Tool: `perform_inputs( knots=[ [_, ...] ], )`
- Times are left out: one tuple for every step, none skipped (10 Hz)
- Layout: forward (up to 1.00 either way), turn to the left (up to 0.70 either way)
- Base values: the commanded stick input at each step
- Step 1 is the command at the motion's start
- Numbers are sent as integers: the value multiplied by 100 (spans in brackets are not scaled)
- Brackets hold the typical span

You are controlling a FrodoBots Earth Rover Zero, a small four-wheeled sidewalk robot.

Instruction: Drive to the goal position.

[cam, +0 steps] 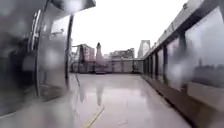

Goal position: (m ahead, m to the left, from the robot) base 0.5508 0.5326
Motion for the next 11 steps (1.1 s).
perform_inputs(
  knots=[
    [70, 27],
    [70, 12],
    [70, 0],
    [70, 0],
    [70, 0],
    [70, 0],
    [70, 0],
    [70, 0],
    [70, 0],
    [70, 0],
    [70, 0]
  ],
)
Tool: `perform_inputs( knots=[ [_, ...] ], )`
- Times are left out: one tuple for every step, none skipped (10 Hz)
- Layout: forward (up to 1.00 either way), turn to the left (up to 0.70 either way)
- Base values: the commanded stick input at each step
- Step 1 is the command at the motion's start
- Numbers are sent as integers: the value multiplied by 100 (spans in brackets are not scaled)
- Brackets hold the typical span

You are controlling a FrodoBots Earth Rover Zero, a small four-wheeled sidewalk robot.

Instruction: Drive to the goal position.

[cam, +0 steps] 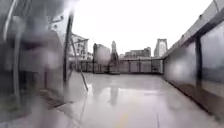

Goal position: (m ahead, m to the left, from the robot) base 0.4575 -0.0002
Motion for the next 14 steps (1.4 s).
perform_inputs(
  knots=[
    [70, 0],
    [70, -16],
    [70, -27],
    [70, -27],
    [70, -27],
    [70, -27],
    [70, -27],
    [70, -27],
    [70, -27],
    [70, -3],
    [70, 0],
    [70, 0],
    [70, 0],
    [70, 0]
  ],
)
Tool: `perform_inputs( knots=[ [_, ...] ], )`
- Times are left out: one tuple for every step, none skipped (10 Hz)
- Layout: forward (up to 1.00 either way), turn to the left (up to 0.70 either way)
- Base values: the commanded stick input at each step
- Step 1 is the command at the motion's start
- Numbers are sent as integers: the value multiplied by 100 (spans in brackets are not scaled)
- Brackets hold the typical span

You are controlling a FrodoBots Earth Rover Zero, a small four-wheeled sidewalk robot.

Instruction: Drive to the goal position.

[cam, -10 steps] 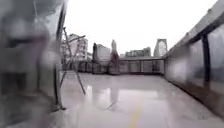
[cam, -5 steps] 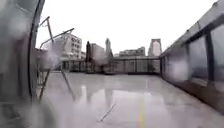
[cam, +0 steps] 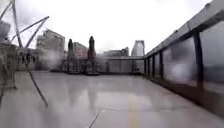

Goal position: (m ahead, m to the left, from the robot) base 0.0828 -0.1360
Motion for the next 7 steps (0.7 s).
perform_inputs(
  knots=[
    [70, 0],
    [70, 0],
    [70, 0],
    [70, 0],
    [70, 0],
    [70, 0],
    [70, 0]
  ],
)
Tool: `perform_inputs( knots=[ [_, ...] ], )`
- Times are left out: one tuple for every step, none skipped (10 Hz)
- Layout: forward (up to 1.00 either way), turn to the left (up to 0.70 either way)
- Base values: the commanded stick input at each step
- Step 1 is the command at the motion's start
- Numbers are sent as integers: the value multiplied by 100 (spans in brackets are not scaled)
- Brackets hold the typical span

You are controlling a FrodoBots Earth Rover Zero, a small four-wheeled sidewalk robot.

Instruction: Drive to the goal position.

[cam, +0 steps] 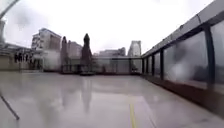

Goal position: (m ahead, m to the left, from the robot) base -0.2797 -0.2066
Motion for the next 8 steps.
perform_inputs(
  knots=[
    [70, 0],
    [70, 0],
    [70, 0],
    [70, 0],
    [70, 0],
    [70, 0],
    [70, 0],
    [70, 0]
  ],
)
